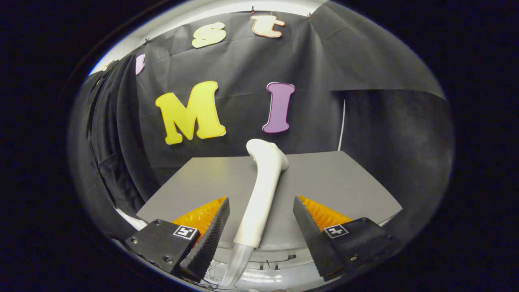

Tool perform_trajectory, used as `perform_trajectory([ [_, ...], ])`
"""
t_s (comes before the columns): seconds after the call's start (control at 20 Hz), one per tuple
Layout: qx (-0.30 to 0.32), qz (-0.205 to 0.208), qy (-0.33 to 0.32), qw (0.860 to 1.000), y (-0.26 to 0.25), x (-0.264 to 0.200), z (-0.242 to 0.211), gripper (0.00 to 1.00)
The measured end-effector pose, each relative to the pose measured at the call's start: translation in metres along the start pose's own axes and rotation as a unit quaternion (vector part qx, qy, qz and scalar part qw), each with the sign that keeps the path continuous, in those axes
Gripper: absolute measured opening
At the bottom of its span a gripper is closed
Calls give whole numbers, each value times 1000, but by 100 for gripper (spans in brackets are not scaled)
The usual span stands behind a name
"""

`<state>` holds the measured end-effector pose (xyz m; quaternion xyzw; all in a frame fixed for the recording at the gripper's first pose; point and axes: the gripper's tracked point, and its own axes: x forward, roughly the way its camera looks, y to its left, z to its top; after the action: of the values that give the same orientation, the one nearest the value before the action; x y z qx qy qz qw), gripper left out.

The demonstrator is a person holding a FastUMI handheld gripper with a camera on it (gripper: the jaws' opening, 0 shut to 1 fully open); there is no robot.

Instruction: Iron the clothes twice with a garment steamer, once on the left side and once on the right side.

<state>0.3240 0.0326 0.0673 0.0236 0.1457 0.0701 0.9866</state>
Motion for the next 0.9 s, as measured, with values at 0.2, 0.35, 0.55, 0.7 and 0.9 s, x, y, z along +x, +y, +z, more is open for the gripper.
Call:
perform_trajectory([
  [0.2, 10, 19, 32, 999, 1, 35, -1, 90],
  [0.35, 25, 37, 61, 997, 3, 47, -12, 76],
  [0.55, 35, 52, 66, 996, 5, 50, -14, 65],
  [0.7, 69, 73, 66, 993, 9, 50, -13, 54],
  [0.9, 65, 83, 35, 994, 19, 41, -3, 40],
])
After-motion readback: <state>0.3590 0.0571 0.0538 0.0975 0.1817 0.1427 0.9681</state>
